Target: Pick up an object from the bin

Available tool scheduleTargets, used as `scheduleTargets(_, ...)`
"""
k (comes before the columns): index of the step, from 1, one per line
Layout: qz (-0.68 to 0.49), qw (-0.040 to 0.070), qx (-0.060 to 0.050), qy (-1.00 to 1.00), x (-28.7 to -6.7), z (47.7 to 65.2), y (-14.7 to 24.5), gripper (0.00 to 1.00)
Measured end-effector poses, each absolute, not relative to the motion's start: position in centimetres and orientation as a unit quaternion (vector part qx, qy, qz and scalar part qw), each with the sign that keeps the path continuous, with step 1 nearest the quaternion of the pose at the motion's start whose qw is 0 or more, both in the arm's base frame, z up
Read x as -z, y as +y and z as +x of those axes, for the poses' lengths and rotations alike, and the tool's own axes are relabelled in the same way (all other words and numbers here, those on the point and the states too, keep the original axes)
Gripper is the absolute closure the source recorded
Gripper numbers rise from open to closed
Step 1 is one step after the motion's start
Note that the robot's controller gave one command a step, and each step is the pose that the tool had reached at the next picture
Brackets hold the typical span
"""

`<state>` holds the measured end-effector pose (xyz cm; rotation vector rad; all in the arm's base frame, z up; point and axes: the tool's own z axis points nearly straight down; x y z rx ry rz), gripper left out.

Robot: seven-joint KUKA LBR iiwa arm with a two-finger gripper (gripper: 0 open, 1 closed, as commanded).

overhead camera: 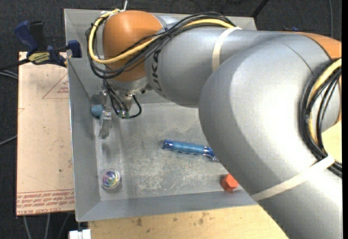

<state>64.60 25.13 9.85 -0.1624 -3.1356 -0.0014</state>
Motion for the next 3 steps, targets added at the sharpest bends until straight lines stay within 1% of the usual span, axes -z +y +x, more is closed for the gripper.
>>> scheduleTargets(1, -0.016, -0.002, 0.001, -1.0, -7.03, 64.81, 25.25, 0.0)
scheduleTargets(2, -0.017, -0.004, 0.002, -1.0, -7.15, 64.91, 25.28, 0.0)
scheduleTargets(3, -0.017, -0.004, 0.002, -1.0, -7.26, 64.98, 25.28, 1.0)
